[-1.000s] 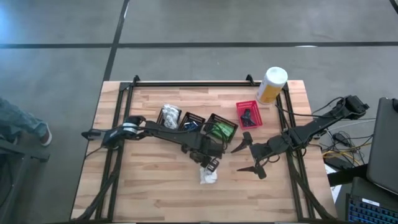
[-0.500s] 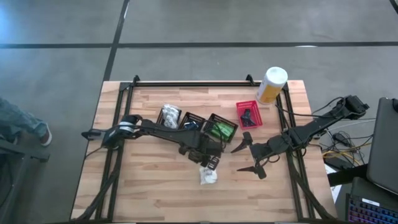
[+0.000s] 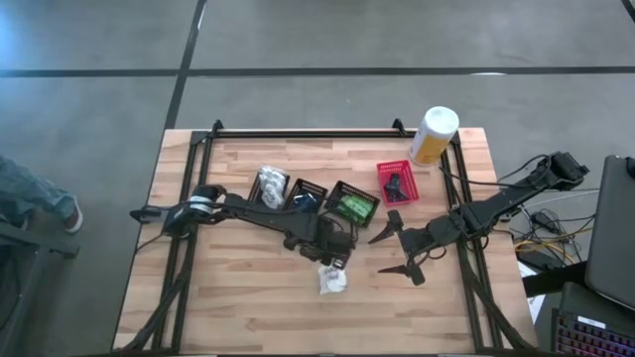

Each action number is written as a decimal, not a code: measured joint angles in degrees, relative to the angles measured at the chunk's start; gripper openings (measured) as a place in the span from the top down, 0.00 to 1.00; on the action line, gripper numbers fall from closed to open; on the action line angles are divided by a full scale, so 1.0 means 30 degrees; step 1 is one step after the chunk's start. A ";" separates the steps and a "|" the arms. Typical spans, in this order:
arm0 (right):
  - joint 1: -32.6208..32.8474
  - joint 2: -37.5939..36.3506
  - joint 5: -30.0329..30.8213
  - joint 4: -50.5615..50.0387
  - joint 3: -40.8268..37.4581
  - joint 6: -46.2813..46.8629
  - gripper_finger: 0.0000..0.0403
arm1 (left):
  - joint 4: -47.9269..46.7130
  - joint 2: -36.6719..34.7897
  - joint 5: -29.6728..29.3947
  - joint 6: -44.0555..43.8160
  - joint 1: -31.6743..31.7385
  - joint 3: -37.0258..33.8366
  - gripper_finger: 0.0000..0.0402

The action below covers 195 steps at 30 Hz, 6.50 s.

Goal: Pick & Place Travel size toiletries
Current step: Put the vanity pack into the left black bin

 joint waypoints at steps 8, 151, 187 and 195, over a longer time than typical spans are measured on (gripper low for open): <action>0.0000 0.0000 0.0003 -0.0001 0.0002 0.0000 0.10 | 0.0018 -0.0216 -0.3341 -0.3953 -0.2222 -0.0483 0.68; 0.0000 -0.0007 -0.0003 -0.0003 0.0004 0.0000 0.10 | 2.0804 -0.3475 -0.8662 -0.5898 -0.4062 -1.3518 0.60; 0.0000 -0.0007 -0.0003 -0.0001 0.0002 0.0000 0.10 | 2.0670 -0.3483 -0.7864 -0.5845 -0.4084 -1.3562 0.87; 0.0000 -0.0007 -0.0004 -0.0001 0.0000 0.0000 0.10 | 2.0434 -0.3483 -0.7860 -0.5156 -0.4084 -1.3382 0.92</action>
